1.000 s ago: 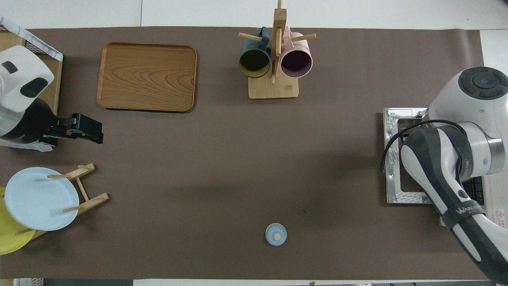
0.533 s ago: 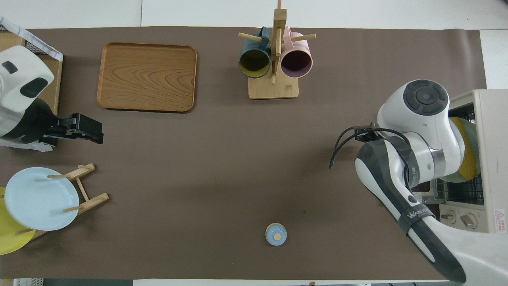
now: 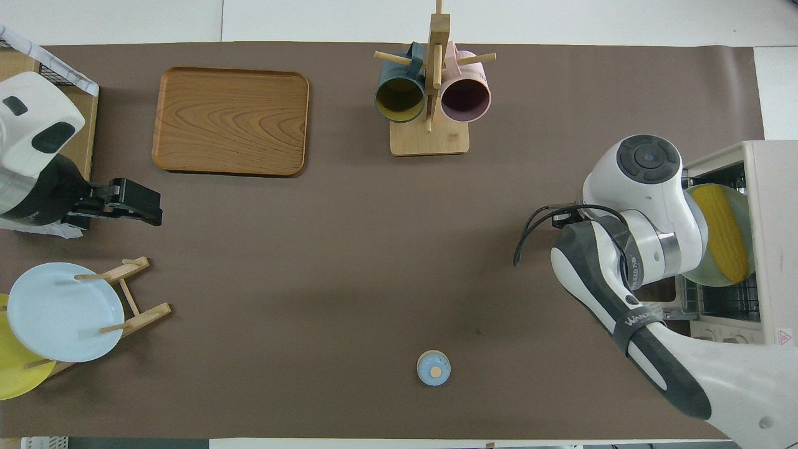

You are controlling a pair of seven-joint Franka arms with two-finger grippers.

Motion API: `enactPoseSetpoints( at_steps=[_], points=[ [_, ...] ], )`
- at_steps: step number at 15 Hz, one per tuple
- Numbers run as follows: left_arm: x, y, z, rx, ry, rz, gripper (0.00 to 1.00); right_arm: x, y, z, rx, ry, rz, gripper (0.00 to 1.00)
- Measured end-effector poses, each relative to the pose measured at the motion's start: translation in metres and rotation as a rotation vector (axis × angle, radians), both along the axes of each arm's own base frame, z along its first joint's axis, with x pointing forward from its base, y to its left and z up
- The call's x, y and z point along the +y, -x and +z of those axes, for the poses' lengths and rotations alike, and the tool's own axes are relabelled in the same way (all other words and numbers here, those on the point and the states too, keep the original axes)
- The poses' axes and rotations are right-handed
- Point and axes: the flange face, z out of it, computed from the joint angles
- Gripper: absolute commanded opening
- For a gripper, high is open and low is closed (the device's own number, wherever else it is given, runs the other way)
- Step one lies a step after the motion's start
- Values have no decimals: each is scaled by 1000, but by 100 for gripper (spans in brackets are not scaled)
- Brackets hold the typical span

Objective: Put corn in oven
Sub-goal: 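Open the right gripper and pull it back out of the oven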

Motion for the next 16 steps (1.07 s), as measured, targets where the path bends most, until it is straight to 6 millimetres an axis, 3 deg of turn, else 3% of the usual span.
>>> enactPoseSetpoints(
  at_steps=[11,16],
  points=[
    [0,0,0,0,0,0,100,-18,6,-10,16,119,89,0],
    [0,0,0,1,0,0,100,-13,8,-11,21,149,130,0]
  ],
)
